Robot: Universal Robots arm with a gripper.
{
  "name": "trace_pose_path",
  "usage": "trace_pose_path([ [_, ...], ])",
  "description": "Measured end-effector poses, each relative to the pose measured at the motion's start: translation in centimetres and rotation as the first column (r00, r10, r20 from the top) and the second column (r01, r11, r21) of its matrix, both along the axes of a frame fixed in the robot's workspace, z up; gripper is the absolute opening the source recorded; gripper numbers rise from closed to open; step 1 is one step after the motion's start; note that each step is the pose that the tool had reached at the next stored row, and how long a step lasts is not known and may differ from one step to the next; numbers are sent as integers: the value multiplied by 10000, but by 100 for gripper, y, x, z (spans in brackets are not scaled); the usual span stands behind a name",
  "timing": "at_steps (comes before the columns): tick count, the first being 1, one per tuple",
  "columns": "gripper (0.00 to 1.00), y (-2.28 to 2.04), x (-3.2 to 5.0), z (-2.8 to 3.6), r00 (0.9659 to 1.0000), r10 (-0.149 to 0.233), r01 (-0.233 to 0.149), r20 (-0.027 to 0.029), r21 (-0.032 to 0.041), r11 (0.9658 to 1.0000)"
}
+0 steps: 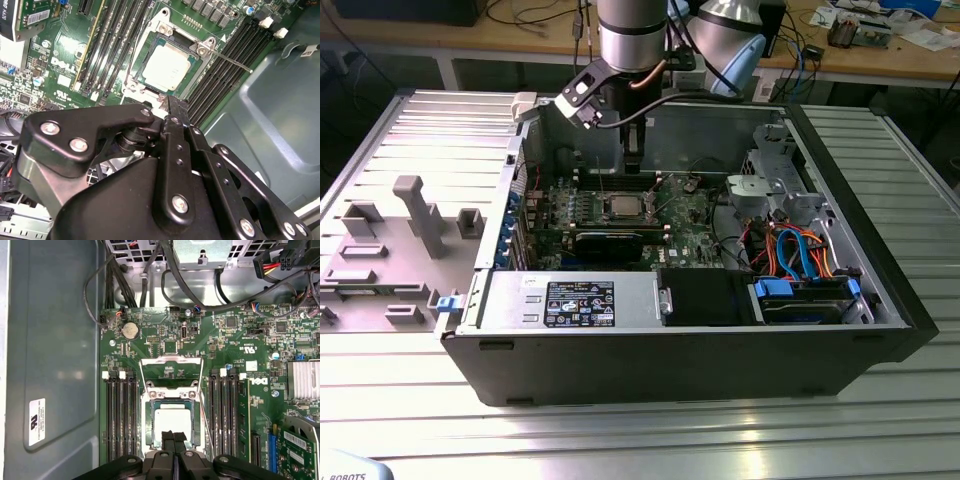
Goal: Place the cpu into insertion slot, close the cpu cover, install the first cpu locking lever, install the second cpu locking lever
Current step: 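Close the cpu cover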
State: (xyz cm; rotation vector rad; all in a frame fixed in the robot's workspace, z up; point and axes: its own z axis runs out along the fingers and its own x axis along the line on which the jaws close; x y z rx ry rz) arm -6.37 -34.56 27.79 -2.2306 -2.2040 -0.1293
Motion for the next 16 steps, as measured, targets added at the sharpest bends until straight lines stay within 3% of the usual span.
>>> trace_pose_path([
  [16, 11, 0, 44, 0, 10000, 0, 0, 0, -1, 10000],
])
